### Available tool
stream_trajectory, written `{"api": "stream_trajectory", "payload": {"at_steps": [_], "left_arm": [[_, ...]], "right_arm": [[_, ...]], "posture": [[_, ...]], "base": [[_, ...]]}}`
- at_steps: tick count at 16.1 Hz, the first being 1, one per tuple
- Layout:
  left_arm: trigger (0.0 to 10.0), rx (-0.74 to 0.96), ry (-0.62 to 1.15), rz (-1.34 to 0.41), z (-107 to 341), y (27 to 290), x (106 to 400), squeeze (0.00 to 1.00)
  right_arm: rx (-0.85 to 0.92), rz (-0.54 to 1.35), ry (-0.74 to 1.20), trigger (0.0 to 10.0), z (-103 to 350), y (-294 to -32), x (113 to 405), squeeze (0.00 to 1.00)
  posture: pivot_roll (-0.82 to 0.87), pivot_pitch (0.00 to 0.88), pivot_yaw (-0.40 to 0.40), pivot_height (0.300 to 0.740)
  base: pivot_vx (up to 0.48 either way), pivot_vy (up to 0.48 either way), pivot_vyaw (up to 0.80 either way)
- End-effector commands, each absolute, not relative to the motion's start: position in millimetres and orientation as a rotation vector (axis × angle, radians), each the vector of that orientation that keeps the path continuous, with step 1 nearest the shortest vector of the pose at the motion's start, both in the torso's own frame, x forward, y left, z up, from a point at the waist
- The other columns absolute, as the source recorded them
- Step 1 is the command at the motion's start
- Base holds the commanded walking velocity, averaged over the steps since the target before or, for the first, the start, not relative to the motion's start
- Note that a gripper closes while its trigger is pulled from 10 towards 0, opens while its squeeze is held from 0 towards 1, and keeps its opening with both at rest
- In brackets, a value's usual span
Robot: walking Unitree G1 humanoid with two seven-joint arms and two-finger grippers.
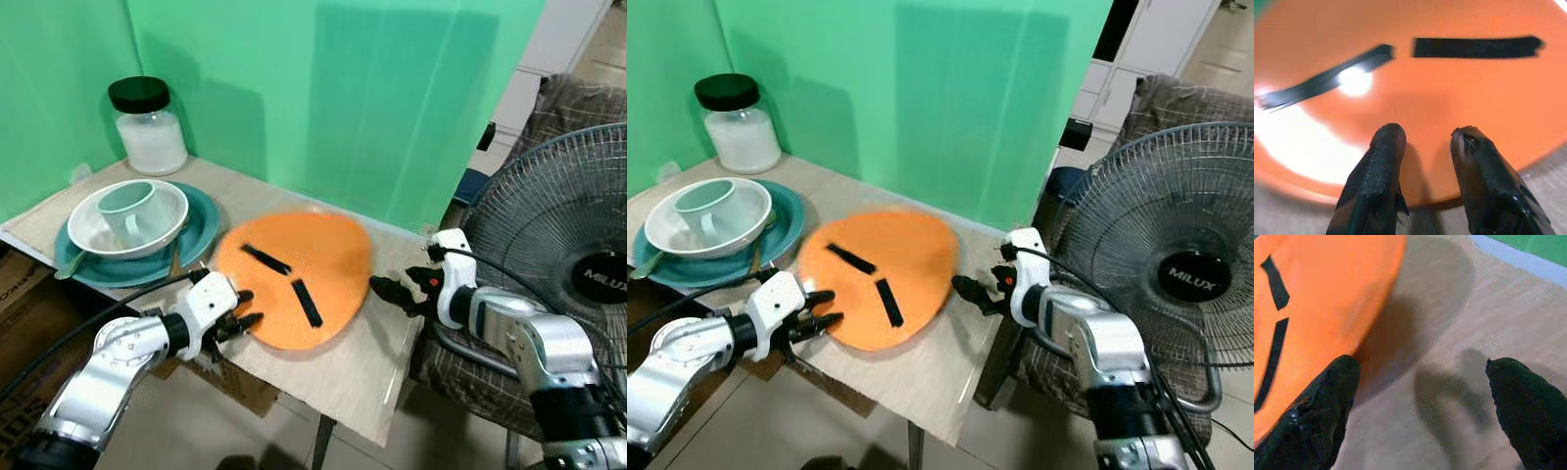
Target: Setting the table
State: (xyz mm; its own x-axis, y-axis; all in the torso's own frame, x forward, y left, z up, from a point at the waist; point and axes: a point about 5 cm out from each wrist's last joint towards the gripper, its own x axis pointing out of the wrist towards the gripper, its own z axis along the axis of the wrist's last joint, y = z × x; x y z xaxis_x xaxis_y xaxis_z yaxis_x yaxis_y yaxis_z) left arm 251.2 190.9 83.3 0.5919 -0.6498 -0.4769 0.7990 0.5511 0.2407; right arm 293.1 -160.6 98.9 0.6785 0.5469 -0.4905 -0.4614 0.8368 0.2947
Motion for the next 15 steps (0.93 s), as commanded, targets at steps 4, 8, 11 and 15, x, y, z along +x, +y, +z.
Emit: {"api": "stream_trajectory", "payload": {"at_steps": [4,8,11,15], "left_arm": [[10.0,0.461,0.433,-0.909,71.5,194.5,243.0,0.0],[10.0,0.467,0.435,-0.913,72.1,196.6,243.3,0.0],[10.0,0.469,0.431,-0.909,72.5,196.7,244.0,0.0],[10.0,0.469,0.42,-0.909,73.9,195.0,246.3,0.0]], "right_arm": [[0.312,0.662,0.586,10.0,102.4,-145.5,302.0,0.0],[0.318,0.707,0.565,10.0,93.4,-127.6,315.8,0.0],[0.352,0.714,0.559,10.0,88.2,-120.8,319.7,0.0],[0.537,0.776,0.514,2.0,88.6,-111.7,320.9,0.0]], "posture": [[0.2,0.0,-0.069,0.74],[0.2,0.0,-0.069,0.74],[0.21,0.0,-0.074,0.74],[0.21,0.0,-0.075,0.74]], "base": [[0.0,0.0,0.0],[0.0,0.0,0.0],[0.0,0.0,0.0],[0.0,0.0,0.0]]}}
